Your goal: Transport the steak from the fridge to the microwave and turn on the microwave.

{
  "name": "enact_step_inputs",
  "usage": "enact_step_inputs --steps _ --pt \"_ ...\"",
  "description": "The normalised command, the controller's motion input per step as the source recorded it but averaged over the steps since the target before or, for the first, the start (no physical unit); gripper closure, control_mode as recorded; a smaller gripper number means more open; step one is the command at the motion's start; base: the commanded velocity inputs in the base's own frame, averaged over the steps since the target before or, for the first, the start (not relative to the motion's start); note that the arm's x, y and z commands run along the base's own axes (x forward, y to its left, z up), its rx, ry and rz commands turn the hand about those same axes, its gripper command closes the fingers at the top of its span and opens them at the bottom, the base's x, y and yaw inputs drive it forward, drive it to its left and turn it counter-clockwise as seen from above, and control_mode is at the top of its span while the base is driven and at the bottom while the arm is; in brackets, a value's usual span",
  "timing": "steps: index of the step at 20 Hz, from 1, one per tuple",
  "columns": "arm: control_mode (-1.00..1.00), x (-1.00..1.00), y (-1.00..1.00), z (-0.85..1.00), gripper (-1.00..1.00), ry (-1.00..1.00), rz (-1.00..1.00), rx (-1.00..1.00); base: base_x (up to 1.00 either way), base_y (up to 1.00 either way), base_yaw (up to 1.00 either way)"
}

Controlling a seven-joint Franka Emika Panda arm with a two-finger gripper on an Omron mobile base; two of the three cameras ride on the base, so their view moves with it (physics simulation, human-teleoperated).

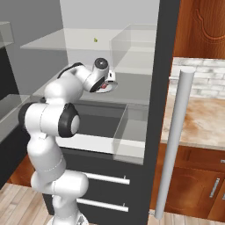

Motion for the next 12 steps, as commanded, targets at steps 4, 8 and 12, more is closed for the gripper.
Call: enact_step_inputs --steps 4,8,12 --pt "-1.00 0.14 0.04 -0.11 -1.00 0.00 0.00 0.00 0.00 0.00 0.00" --pt "-1.00 0.09 0.00 -0.10 -1.00 0.00 0.00 0.00 0.00 0.00 0.00" --pt "-1.00 0.16 0.00 -0.14 -1.00 0.00 0.00 0.00 0.00 0.00 0.00"
